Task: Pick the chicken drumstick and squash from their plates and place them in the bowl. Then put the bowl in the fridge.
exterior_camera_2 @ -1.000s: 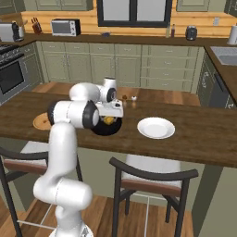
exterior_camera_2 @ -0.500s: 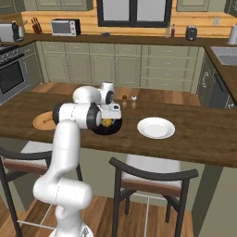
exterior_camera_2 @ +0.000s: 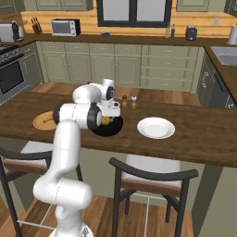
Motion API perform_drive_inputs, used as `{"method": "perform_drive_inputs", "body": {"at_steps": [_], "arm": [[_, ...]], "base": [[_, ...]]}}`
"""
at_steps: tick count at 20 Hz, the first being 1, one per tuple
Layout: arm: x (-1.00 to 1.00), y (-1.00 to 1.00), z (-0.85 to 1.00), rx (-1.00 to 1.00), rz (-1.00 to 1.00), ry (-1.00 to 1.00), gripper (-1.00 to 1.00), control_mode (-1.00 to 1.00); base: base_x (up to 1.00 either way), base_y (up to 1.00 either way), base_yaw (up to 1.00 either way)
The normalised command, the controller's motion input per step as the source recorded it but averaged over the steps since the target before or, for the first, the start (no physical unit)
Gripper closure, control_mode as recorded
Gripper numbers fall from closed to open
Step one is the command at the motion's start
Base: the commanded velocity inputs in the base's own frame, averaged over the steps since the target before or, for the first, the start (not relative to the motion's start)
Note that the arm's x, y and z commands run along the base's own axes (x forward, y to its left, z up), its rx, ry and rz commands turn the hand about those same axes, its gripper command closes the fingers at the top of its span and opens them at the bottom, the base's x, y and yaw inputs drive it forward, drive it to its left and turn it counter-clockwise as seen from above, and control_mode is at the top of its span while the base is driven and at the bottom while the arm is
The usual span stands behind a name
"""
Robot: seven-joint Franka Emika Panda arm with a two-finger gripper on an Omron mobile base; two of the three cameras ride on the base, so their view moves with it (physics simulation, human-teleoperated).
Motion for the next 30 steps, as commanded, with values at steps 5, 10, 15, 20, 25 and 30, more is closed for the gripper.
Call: {"method": "perform_drive_inputs", "body": {"at_steps": [5, 10, 15, 20, 25, 30], "arm": [[-0.65, 0.31, 0.51, 0.06, 0.09, -0.02, -1.0, -1.0], [-0.62, 0.02, 0.42, 0.0, 0.03, -0.01, -1.0, -1.0], [-0.92, 0.05, 0.64, 0.0, 0.02, -0.09, -1.0, -1.0], [-1.0, 0.29, 0.59, 0.0, 0.0, -0.09, -1.0, -1.0], [-1.0, 0.57, 0.46, 0.0, 0.0, -0.19, -1.0, -1.0], [-0.62, 0.99, 0.34, 0.0, 0.0, -0.19, -1.0, -1.0]], "base": [[0.0, 0.0, 0.0], [0.0, 0.0, 0.0], [0.0, 0.0, 0.0], [0.0, 0.0, 0.0], [0.0, 0.0, 0.0], [0.0, 0.0, 0.0]]}}
